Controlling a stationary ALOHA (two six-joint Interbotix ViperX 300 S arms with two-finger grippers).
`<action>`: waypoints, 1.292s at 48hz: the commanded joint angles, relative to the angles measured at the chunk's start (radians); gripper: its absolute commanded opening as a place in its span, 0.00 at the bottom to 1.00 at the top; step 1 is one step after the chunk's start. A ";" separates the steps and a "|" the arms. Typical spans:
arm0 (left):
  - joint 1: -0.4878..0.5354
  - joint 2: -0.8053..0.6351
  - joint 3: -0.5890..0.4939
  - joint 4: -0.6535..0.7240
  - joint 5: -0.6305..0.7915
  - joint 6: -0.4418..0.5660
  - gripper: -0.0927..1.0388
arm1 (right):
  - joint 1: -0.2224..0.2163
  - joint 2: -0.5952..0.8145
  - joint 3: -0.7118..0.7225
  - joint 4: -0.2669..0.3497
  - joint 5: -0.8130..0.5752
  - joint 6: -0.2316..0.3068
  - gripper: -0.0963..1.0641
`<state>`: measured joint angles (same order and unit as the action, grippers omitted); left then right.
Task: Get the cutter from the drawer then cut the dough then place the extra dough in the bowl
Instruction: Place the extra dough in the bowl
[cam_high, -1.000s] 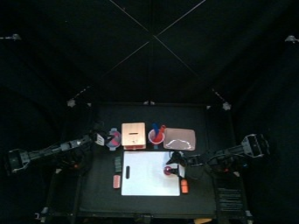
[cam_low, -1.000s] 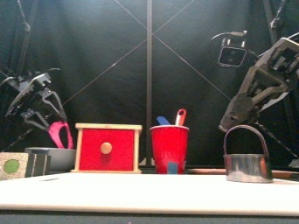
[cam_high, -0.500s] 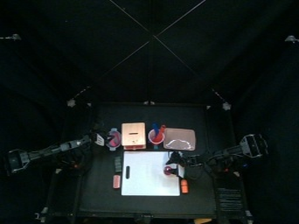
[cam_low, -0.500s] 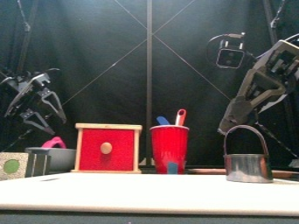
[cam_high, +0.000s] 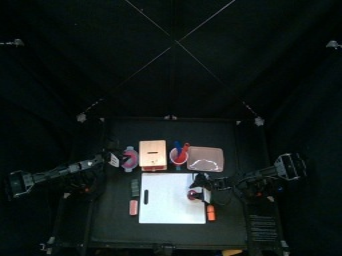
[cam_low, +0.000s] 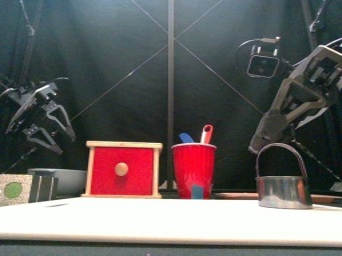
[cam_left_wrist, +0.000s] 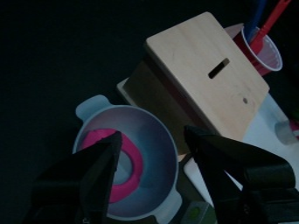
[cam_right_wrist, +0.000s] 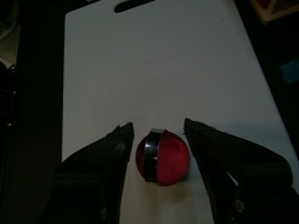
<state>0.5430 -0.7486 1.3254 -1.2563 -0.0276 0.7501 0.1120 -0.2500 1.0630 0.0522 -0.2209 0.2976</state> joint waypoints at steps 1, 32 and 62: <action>-0.021 0.002 -0.028 0.078 -0.005 0.002 0.90 | -0.002 -0.017 -0.028 -0.006 -0.005 -0.006 0.82; -0.525 0.011 -0.054 0.568 -0.403 -0.008 0.90 | -0.046 -0.087 -0.009 -0.118 -0.127 -0.011 0.82; -0.759 0.291 -0.071 0.681 -0.681 -0.341 0.90 | -0.158 -0.087 0.049 -0.173 -0.345 -0.014 0.82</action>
<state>-0.1887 -0.5108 1.2824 -0.6167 -0.6489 0.4525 -0.0368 -0.3191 1.1229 -0.1212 -0.5553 0.2853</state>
